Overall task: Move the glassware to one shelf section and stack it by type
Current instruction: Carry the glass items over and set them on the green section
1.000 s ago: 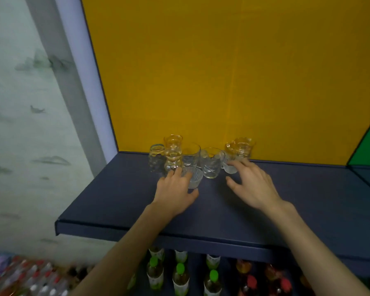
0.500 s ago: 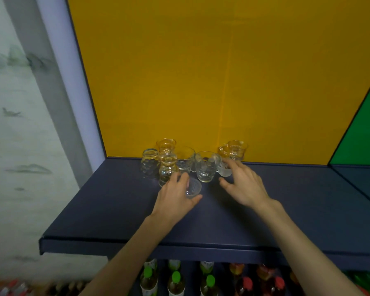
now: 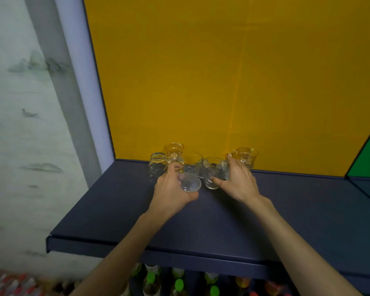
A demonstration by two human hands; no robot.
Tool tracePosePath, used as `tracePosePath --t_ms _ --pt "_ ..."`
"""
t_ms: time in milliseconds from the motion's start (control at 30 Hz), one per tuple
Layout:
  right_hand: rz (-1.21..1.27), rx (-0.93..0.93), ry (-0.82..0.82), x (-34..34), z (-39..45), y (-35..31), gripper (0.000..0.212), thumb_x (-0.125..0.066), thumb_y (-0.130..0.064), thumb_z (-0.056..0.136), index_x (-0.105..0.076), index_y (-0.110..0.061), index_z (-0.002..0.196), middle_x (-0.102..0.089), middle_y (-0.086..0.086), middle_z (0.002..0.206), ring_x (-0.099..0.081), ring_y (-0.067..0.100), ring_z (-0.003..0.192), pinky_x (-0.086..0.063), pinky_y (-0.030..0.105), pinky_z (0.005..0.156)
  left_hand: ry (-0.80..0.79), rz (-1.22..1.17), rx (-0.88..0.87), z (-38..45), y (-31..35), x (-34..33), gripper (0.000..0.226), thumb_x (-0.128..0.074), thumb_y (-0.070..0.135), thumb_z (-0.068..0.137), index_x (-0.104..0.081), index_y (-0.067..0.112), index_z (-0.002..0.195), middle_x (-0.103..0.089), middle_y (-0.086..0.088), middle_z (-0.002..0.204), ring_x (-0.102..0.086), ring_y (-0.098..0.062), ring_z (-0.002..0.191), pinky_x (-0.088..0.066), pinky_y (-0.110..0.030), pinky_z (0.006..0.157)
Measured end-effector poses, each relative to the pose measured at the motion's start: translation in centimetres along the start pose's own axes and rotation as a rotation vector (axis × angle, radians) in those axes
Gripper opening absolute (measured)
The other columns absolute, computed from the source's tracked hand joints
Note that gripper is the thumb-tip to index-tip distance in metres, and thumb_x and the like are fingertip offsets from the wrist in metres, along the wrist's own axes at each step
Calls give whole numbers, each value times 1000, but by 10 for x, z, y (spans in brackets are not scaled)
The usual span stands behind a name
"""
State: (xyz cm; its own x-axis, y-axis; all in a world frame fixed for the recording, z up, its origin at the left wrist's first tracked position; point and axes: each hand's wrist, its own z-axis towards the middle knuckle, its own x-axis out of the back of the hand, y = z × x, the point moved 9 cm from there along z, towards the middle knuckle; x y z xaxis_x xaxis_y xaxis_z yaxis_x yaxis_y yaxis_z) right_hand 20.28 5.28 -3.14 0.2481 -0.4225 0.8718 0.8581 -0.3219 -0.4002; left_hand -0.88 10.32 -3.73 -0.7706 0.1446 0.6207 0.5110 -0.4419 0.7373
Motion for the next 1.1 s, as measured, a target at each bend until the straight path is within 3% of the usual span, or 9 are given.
tracePosePath --t_ms 100,200,333,400,567,700,833,1000,1100 --pt "29 -20 16 -3 7 -2 100 -74 -64 73 -33 -13 148 -47 12 146 -45 33 133 -44 44 99 -9 -34 44 3 -6 6 85 -91 30 63 -48 18 136 -60 14 100 -53 -6 93 -35 -6 67" --pt "47 -53 13 -8 14 -2 106 -75 -69 69 -34 -11 148 -47 13 146 -43 33 135 -43 44 101 -44 -72 90 2 -16 8 84 -94 32 60 -54 18 133 -65 10 110 -56 -5 97 -38 0 63" --pt "37 -68 33 -14 22 -2 97 -74 -72 65 -49 -10 136 -53 13 135 -46 33 128 -44 44 98 -95 -137 112 2 -23 9 85 -93 48 42 -66 26 119 -71 11 113 -65 -2 102 -55 -23 86" --pt "31 -72 48 -16 24 -1 92 -74 -72 64 -53 -10 130 -54 12 131 -47 32 126 -44 44 98 -89 -154 101 3 -22 13 78 -96 44 44 -68 28 115 -71 15 109 -65 -1 101 -56 -27 89" --pt "96 -106 37 -17 21 4 97 -79 -71 55 -55 -13 129 -51 9 131 -44 29 129 -42 41 102 -72 -222 40 5 -17 19 71 -97 31 48 -68 32 113 -71 18 107 -65 2 100 -56 -23 85" --pt "250 -114 53 -14 7 6 93 -86 -65 46 -56 -21 122 -56 -1 122 -52 19 118 -48 38 96 -31 -297 -10 4 -13 19 73 -95 33 44 -68 35 111 -74 14 102 -69 0 95 -59 -25 83" --pt "476 -150 142 3 -9 11 85 -94 -48 48 -56 -21 119 -65 -9 106 -63 10 100 -52 28 85 0 -380 -52 4 -7 19 70 -98 19 52 -68 30 115 -72 12 105 -69 0 94 -58 -21 80" --pt "609 -180 301 39 -33 36 84 -97 -36 49 -61 -19 123 -69 -7 105 -65 7 97 -48 14 79 -30 -444 -118 7 11 5 69 -98 17 56 -66 26 117 -71 10 105 -69 0 90 -57 -17 77" --pt "625 -223 359 58 -53 63 88 -97 -41 45 -61 -24 124 -69 -10 104 -65 6 99 -52 24 85 -104 -482 -140 7 26 -21 69 -97 14 57 -66 23 117 -72 7 106 -69 -2 91 -55 -16 75"
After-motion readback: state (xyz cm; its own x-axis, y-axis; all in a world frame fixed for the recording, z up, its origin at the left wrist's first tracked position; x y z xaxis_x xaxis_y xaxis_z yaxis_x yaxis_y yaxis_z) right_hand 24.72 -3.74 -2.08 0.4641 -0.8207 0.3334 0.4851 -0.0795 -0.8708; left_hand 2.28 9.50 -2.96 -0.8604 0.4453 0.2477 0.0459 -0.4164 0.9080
